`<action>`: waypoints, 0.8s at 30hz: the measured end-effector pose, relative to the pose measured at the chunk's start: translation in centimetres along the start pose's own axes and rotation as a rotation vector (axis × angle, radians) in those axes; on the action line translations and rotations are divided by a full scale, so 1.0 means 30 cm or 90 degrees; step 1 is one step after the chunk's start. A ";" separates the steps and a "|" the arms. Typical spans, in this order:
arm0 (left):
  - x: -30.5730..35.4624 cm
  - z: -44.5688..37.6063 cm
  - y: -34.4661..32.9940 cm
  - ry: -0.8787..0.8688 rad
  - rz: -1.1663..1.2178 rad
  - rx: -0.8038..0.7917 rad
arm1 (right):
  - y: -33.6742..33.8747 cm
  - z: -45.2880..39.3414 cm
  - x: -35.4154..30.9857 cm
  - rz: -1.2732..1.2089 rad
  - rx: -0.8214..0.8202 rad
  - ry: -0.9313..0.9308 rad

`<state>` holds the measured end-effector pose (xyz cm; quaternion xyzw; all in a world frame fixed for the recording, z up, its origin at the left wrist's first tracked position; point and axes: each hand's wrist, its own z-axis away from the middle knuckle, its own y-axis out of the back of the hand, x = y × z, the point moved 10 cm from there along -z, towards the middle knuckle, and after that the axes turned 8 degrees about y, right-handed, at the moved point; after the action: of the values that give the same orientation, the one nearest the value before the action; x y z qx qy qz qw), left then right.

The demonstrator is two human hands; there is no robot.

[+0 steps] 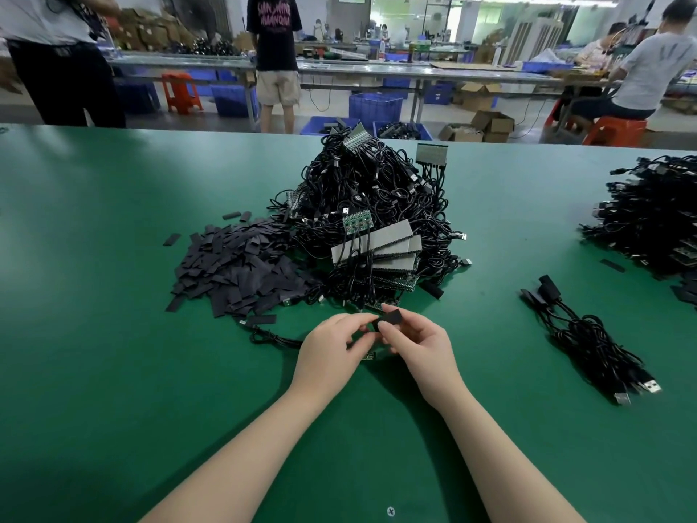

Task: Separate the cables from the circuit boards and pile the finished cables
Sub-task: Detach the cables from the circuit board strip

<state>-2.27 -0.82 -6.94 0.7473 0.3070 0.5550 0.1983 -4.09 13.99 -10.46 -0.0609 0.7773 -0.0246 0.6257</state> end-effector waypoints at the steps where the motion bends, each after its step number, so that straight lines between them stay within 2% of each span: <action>1: 0.002 0.000 -0.005 -0.003 0.008 -0.012 | -0.002 0.000 -0.005 0.002 -0.008 0.003; 7: -0.016 0.002 -0.020 0.020 0.025 -0.035 | 0.010 0.005 -0.016 -0.028 0.003 -0.005; 11: -0.003 0.007 -0.012 0.026 -0.146 0.021 | 0.058 0.002 0.007 -0.091 0.090 -0.036; 15: -0.005 0.008 -0.007 0.066 -0.266 0.045 | 0.063 -0.001 0.023 -0.083 0.100 -0.044; 18: -0.002 0.012 0.008 0.086 -0.271 0.059 | 0.059 -0.003 0.026 -0.053 0.091 -0.038; 24: -0.012 0.011 0.033 0.104 -0.175 0.054 | 0.064 -0.005 0.035 -0.013 0.083 -0.033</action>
<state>-1.79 -1.79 -6.67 0.6580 0.4450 0.5682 0.2150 -4.59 15.76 -11.68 -0.0288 0.7569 -0.0803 0.6479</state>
